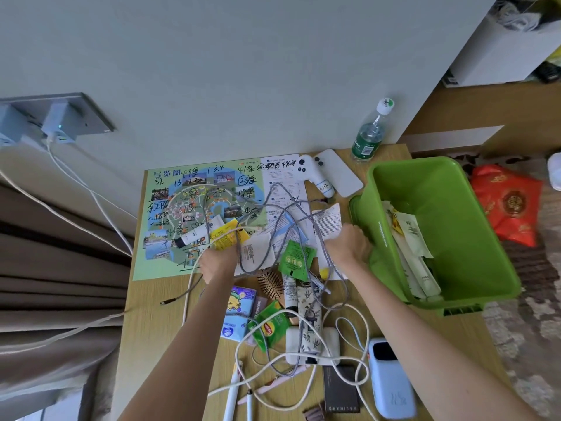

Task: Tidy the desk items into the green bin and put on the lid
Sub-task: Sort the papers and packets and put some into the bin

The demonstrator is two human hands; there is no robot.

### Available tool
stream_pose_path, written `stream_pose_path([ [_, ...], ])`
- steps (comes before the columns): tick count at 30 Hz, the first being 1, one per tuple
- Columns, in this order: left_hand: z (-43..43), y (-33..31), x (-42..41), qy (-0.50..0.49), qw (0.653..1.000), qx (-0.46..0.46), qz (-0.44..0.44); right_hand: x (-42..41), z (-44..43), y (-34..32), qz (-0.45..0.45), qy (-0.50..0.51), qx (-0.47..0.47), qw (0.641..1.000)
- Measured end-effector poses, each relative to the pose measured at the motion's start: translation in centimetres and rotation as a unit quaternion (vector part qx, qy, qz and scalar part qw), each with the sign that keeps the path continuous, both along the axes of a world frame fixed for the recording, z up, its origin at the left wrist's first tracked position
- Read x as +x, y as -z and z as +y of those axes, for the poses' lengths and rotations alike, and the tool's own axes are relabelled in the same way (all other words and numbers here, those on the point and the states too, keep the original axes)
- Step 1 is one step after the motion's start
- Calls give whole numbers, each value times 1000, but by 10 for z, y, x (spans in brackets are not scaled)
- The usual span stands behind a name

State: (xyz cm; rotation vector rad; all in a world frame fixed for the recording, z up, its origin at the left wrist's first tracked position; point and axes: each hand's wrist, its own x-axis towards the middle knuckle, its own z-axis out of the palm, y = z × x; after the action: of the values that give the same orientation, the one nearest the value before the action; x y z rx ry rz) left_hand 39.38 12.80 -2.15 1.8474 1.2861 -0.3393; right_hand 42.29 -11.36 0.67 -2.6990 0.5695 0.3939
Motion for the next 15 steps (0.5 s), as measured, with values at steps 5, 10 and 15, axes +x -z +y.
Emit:
stream_pose_path([
  [5,5,-12,-3,-30,995,-62,-76,-2,4,-19,-61,-2,4,998],
  [10,16,-48,-17,-7,986,-105,-127,-7,7,-40,-98,-54,-29,993],
  [15,24,-83,-32,111,971,-78,-196,-16,17,-68,-155,-55,-73,984],
])
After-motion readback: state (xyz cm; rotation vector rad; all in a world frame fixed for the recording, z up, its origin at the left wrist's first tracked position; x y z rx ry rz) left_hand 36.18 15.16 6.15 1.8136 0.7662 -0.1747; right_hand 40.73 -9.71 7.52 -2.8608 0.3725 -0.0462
